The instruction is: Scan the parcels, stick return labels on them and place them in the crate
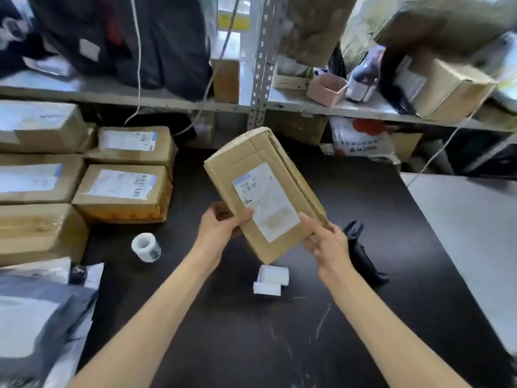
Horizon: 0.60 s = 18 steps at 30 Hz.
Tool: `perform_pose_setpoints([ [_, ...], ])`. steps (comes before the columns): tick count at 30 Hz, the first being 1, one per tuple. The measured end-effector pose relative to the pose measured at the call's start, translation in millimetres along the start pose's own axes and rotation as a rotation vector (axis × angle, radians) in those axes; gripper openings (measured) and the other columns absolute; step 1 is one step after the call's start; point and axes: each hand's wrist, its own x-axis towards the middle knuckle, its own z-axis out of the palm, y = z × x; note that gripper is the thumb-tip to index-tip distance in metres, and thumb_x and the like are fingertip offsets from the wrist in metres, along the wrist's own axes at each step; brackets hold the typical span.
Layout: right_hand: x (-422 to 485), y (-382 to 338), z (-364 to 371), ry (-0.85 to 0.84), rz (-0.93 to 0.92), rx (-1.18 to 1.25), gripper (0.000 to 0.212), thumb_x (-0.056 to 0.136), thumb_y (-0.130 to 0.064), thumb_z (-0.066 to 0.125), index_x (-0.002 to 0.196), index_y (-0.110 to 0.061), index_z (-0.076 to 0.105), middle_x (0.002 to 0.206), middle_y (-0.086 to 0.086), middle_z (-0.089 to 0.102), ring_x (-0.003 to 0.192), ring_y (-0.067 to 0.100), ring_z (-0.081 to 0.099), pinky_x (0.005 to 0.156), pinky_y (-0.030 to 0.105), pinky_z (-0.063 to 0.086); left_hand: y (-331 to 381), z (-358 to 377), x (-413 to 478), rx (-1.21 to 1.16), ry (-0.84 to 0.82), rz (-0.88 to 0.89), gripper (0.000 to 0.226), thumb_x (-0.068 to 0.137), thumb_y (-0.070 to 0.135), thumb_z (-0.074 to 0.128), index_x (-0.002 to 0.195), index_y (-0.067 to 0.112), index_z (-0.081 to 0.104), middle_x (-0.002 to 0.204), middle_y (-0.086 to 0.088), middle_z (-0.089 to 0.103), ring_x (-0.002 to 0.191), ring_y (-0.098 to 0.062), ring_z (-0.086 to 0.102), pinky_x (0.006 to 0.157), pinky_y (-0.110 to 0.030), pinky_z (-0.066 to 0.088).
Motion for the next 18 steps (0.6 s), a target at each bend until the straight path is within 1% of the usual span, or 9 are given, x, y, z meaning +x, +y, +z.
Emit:
perform_pose_setpoints([
  [1,3,-6,-18,0.007,-0.030,-0.003,0.072,0.068,-0.022,0.087,0.129,-0.011,0.051,0.111,0.005,0.069,0.099,0.025,0.067,0.086,0.037,0.055,-5,8,-3,0.017,-0.023,-0.011,0.060,0.062,0.030,0.084,0.114,0.014,0.058,0.112,-0.003,0.071,0.099,-0.020,0.071,0.087,-0.040,0.058],
  [2,5,-10,-33,-0.015,-0.066,-0.045,0.072,0.067,-0.024,0.087,0.129,-0.015,0.051,0.109,0.001,0.068,0.092,0.019,0.067,0.077,0.033,0.056,-10,16,-6,0.030,-0.041,-0.018,0.061,0.064,0.031,0.082,0.118,0.013,0.058,0.114,-0.004,0.071,0.100,-0.021,0.071,0.088,-0.041,0.057],
  [4,9,-13,-59,-0.106,-0.130,-0.152,0.063,0.067,-0.024,0.087,0.122,-0.017,0.058,0.104,0.001,0.069,0.080,0.013,0.064,0.057,0.021,0.049,-19,30,-12,0.063,-0.057,-0.014,0.054,0.073,0.030,0.079,0.121,0.013,0.060,0.115,-0.003,0.071,0.099,-0.020,0.071,0.086,-0.039,0.058],
  [5,13,-13,-70,-0.151,-0.154,-0.189,0.056,0.068,-0.021,0.087,0.118,-0.016,0.061,0.103,0.003,0.070,0.078,0.014,0.066,0.054,0.018,0.048,-24,36,-15,0.081,-0.057,-0.008,0.047,0.077,0.029,0.077,0.119,0.014,0.061,0.114,-0.002,0.072,0.098,-0.019,0.072,0.084,-0.037,0.058],
  [8,23,-5,-100,-0.253,-0.149,-0.272,0.048,0.069,-0.015,0.086,0.111,-0.013,0.063,0.100,0.003,0.072,0.080,0.013,0.071,0.058,0.018,0.054,-41,56,-29,0.096,-0.012,-0.023,0.028,0.084,0.027,0.072,0.110,0.020,0.065,0.110,0.000,0.074,0.097,-0.018,0.072,0.079,-0.033,0.058],
  [11,30,11,-131,-0.329,-0.112,-0.371,0.050,0.067,-0.024,0.088,0.109,-0.018,0.061,0.100,-0.002,0.072,0.084,0.009,0.071,0.063,0.017,0.054,-61,79,-44,0.104,0.060,-0.008,0.046,0.074,0.038,0.076,0.114,0.019,0.063,0.110,0.001,0.074,0.095,-0.017,0.072,0.075,-0.032,0.059],
  [13,32,20,-150,-0.362,-0.082,-0.429,0.047,0.066,-0.027,0.088,0.103,-0.023,0.060,0.096,-0.008,0.071,0.079,-0.001,0.068,0.059,0.011,0.051,-76,92,-51,0.089,0.142,-0.006,0.064,0.066,0.042,0.079,0.121,0.015,0.058,0.113,0.001,0.072,0.101,-0.018,0.070,0.085,-0.036,0.058],
  [15,33,26,-166,-0.381,-0.050,-0.459,0.047,0.065,-0.028,0.089,0.101,-0.026,0.058,0.096,-0.010,0.070,0.078,-0.002,0.068,0.058,0.011,0.050,-89,103,-58,0.072,0.196,-0.004,0.060,0.073,0.034,0.080,0.124,0.013,0.056,0.119,-0.001,0.069,0.109,-0.019,0.066,0.092,-0.039,0.053],
  [18,33,29,-184,-0.409,-0.017,-0.500,0.050,0.064,-0.031,0.089,0.103,-0.026,0.057,0.100,-0.008,0.070,0.084,0.003,0.069,0.063,0.015,0.051,-105,113,-68,0.063,0.224,-0.021,0.048,0.081,0.027,0.076,0.122,0.014,0.056,0.116,0.000,0.069,0.105,-0.017,0.067,0.081,-0.032,0.053],
])
